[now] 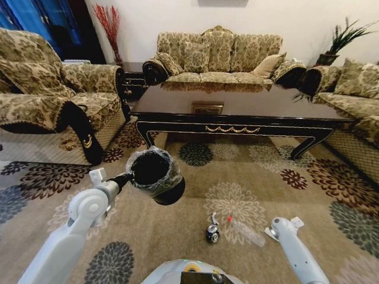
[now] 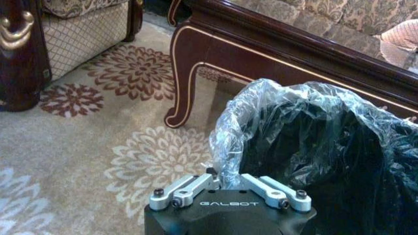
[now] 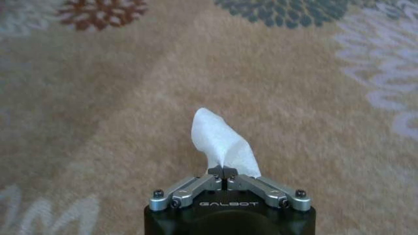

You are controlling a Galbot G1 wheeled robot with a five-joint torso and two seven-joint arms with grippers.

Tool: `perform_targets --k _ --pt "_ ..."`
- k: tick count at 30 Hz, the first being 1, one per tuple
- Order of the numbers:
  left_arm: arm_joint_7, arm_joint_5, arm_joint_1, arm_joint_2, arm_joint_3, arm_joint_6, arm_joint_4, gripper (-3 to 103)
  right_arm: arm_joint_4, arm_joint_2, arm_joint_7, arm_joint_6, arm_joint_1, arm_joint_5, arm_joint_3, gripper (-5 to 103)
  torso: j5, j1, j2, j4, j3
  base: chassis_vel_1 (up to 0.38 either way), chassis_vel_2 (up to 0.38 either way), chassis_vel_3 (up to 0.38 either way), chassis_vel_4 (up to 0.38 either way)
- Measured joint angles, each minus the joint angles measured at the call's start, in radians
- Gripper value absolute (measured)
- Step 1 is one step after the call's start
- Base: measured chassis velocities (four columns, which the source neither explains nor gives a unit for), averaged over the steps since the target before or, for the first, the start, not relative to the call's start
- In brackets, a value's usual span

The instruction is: Move to the front of the table and pick up the trash from the floor, then place it into the trash bin.

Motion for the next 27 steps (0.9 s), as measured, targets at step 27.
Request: perform_targets --k 27 --pt "0.001 0.011 -0.038 0.058 0.207 0.012 0.052 3 0.916 -0.219 -0.403 0.342 -0.062 0.017 -0.261 0 -0.0001 0.0 0.0 0.0003 0.0 0.0 0.0 0.0 0.0"
